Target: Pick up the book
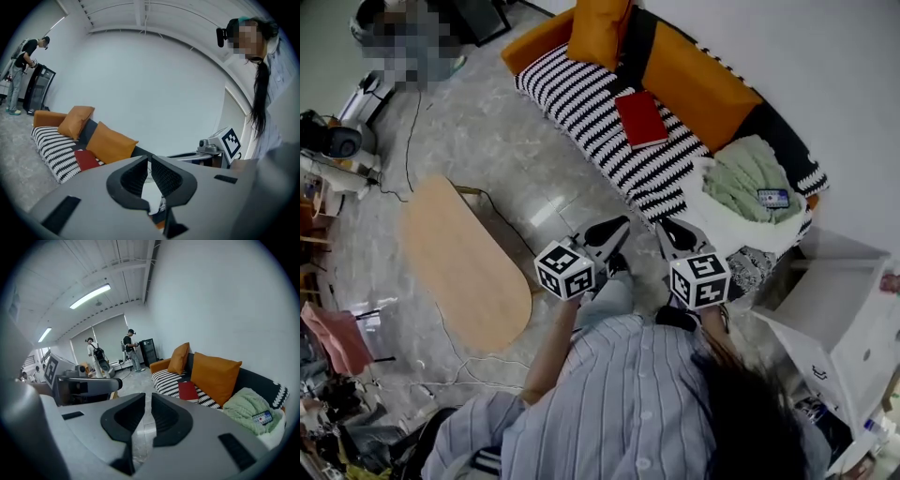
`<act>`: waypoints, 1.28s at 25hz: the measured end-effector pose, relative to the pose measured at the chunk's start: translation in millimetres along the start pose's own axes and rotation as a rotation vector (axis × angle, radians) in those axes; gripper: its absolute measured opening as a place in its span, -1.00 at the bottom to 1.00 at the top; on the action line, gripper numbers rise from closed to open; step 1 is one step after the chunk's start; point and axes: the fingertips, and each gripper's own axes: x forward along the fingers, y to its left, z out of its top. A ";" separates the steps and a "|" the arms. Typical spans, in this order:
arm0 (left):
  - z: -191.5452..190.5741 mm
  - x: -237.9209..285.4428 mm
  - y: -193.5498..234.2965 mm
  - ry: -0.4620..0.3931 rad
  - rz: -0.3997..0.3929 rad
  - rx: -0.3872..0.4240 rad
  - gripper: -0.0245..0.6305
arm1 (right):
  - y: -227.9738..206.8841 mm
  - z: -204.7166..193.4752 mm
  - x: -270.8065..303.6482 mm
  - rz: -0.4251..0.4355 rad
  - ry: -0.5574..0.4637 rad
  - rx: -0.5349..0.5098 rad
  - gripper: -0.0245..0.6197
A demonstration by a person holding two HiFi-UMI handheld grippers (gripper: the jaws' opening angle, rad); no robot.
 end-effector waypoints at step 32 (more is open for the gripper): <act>53.5 -32.4 114.2 -0.175 0.011 -0.091 -0.89 | -0.2 59.1 79.8 -0.113 0.037 -0.002 -0.76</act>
